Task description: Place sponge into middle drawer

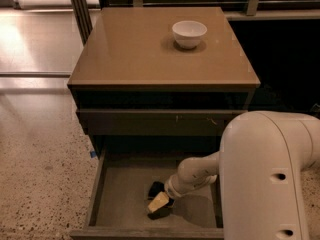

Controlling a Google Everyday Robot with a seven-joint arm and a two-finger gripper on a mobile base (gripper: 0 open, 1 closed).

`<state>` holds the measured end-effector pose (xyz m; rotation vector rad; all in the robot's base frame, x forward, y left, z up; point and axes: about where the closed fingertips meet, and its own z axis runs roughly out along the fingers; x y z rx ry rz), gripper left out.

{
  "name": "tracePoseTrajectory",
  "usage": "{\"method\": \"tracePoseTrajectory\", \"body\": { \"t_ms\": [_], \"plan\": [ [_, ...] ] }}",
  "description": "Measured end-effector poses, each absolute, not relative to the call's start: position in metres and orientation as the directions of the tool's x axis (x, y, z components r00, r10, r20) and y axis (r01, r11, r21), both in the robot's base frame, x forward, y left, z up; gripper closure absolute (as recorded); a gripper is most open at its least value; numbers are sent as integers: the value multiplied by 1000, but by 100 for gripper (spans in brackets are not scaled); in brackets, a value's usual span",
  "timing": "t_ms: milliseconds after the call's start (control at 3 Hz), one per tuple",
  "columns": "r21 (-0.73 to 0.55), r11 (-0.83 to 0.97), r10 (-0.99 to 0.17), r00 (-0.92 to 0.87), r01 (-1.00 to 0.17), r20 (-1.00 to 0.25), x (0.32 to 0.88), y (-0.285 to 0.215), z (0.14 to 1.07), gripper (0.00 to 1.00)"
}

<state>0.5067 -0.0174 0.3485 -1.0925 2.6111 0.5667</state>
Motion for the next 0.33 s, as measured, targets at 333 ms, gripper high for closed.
{"method": "tracePoseTrajectory", "body": {
  "t_ms": [333],
  "plan": [
    [254, 642, -624, -686, -723, -374, 507, -17, 349, 0]
  ]
}}
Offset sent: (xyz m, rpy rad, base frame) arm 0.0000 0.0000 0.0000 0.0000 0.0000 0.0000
